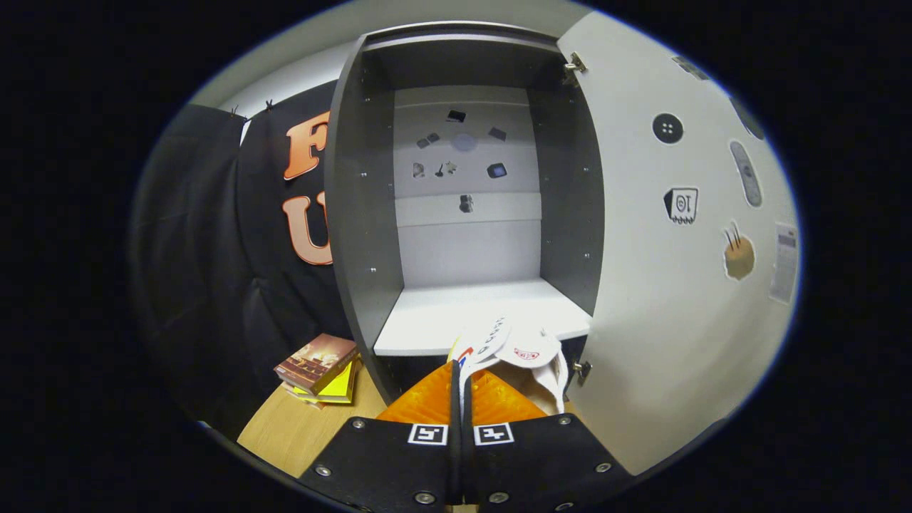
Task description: Open the shoe cabinet door, grab the shoes and put them into the shoe cabinet, then close the shoe cabinet door.
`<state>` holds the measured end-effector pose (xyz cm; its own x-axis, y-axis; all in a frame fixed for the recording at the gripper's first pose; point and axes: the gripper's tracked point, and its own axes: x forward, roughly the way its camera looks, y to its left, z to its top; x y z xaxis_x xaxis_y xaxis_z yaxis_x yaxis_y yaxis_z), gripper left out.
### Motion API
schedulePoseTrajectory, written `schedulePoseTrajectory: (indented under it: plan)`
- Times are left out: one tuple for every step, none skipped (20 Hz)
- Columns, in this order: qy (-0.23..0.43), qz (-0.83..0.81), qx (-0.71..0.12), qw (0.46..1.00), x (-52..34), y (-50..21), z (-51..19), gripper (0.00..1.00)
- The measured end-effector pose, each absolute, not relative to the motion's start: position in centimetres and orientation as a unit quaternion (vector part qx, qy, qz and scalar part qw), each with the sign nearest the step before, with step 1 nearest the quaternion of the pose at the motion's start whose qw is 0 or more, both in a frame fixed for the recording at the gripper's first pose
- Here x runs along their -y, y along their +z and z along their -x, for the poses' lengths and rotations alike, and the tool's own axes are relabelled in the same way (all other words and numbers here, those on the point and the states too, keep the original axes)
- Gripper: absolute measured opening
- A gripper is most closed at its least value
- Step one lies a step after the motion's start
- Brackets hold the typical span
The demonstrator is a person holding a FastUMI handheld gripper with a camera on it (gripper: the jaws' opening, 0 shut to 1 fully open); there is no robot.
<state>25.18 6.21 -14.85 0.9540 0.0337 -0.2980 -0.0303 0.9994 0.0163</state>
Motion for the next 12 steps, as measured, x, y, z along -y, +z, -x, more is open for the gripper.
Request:
schedulePoseTrajectory:
  plan:
    - [0.02,-0.004,-0.145,0.989,-6.1,-14.2,-26.2,0.0]
    - [0.025,-0.001,-0.142,0.99,-6.1,-13.5,-27.6,0.0]
    - [0.03,0.001,-0.139,0.99,-6.0,-12.9,-29.2,0.0]
    - [0.035,0.006,-0.14,0.989,-5.7,-12.8,-30.9,0.0]
    - [0.04,0.009,-0.145,0.989,-5.6,-13.1,-32.6,0.0]
    - [0.045,0.008,-0.151,0.987,-5.7,-13.6,-34.6,0.0]
    - [0.049,0.008,-0.159,0.986,-5.7,-14.2,-36.4,0.0]
    - [0.052,0.008,-0.163,0.985,-5.5,-14.6,-38.0,0.0]
    - [0.054,0.009,-0.165,0.985,-5.3,-15.0,-39.5,0.0]
    - [0.056,0.007,-0.168,0.984,-5.3,-15.4,-40.9,0.0]
    - [0.058,0.007,-0.173,0.983,-5.0,-15.9,-42.3,0.0]
    - [0.062,0.005,-0.179,0.982,-4.6,-16.3,-43.3,0.0]
